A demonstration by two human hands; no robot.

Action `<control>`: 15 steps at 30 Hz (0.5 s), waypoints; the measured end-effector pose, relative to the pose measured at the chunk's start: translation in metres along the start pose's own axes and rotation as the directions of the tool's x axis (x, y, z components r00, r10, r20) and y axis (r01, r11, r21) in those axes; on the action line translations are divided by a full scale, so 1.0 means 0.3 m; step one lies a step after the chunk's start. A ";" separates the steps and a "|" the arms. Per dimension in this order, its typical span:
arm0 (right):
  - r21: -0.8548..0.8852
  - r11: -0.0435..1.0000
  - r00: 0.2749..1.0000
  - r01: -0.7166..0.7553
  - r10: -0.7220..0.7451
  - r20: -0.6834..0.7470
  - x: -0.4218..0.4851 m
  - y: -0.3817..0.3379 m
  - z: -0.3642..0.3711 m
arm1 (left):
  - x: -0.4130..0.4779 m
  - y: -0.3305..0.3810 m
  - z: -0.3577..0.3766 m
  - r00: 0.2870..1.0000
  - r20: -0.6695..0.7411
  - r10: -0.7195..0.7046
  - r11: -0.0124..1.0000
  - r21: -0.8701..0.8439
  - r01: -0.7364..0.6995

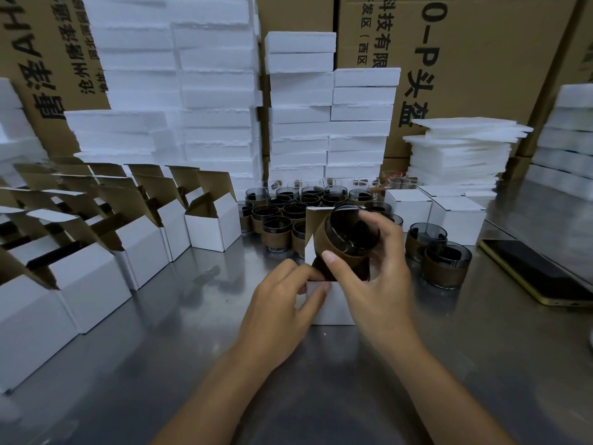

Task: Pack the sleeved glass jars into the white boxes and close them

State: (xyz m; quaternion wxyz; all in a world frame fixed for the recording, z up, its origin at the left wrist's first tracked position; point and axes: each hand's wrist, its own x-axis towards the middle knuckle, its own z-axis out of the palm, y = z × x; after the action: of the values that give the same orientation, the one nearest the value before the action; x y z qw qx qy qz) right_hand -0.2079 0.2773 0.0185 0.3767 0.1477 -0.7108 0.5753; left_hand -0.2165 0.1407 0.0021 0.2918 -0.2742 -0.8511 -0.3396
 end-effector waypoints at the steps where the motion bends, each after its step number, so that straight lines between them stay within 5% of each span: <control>1: -0.061 0.998 1.000 0.024 -0.024 0.000 -0.002 -0.001 0.000 | 0.000 0.001 0.000 1.000 -0.001 0.005 1.000 0.000 -0.005; 6: -0.328 0.942 0.997 0.063 -0.047 0.059 -0.010 0.015 -0.007 | 0.002 0.001 0.002 1.000 -0.017 0.015 1.000 0.007 -0.015; 15: -0.409 0.909 0.961 0.082 0.037 0.275 -0.002 0.031 -0.016 | 0.000 -0.004 -0.001 1.000 -0.021 0.016 1.000 0.022 -0.015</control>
State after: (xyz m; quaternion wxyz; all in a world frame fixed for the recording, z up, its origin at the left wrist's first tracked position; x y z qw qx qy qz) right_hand -0.2118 0.2844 0.0116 0.3034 0.1511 -0.8608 0.3797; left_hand -0.2172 0.1398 0.0017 0.3066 -0.2738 -0.8494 -0.3308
